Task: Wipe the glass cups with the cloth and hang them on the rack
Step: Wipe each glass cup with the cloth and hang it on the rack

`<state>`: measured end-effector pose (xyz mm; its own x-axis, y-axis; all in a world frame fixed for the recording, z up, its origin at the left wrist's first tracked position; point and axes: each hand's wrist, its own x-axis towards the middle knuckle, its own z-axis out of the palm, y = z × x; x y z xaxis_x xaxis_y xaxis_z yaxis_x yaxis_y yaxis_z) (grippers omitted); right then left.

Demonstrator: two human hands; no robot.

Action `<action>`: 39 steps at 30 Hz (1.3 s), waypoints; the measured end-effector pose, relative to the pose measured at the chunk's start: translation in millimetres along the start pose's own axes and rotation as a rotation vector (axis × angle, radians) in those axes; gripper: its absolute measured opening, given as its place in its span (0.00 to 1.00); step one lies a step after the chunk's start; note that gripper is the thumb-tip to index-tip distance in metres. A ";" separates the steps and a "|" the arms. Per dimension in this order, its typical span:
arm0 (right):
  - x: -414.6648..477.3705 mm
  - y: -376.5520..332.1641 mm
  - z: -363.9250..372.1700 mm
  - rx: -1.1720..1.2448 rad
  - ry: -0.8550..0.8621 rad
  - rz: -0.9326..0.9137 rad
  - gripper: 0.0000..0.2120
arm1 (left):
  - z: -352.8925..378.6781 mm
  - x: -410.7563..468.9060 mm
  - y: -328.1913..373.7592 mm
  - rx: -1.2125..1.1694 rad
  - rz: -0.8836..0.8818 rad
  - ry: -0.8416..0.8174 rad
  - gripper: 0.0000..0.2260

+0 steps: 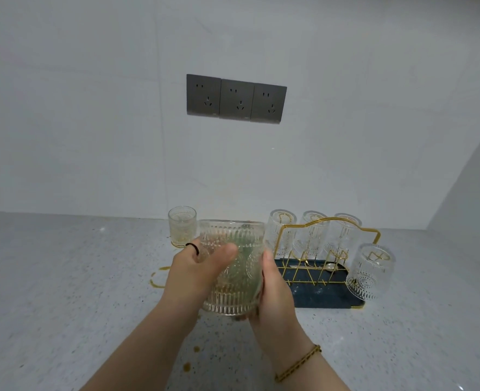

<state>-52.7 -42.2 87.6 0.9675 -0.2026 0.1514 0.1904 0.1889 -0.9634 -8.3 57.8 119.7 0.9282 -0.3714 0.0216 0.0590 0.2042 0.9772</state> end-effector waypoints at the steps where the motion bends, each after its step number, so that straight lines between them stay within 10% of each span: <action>1: -1.4 -0.4 2.0 -0.063 0.027 -0.025 0.19 | 0.7 2.1 0.0 0.015 -0.022 0.007 0.55; 8: 8.5 0.7 3.4 -0.190 0.004 -0.124 0.22 | -5.1 22.6 -6.9 0.054 -0.020 0.007 0.64; 18: 32.0 15.8 -10.3 0.076 0.134 -0.036 0.20 | 0.0 52.6 -14.8 0.280 0.064 0.033 0.40; 26: 37.4 17.2 0.5 -0.485 0.379 -0.149 0.32 | 9.6 44.7 -32.9 0.102 -0.004 -0.023 0.14; 33: 31.0 -2.0 0.9 -0.409 0.137 -0.217 0.20 | 0.0 40.7 -24.8 -0.173 0.026 -0.239 0.18; 39: 26.7 -2.4 2.2 -0.342 0.126 -0.214 0.19 | -5.6 46.9 -32.2 -0.100 -0.117 -0.124 0.52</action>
<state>-26.9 -45.9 94.5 0.8800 -0.3227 0.3486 0.2984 -0.1955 -0.9342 35.4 38.8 88.0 0.8609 -0.5054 -0.0585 0.2054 0.2401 0.9488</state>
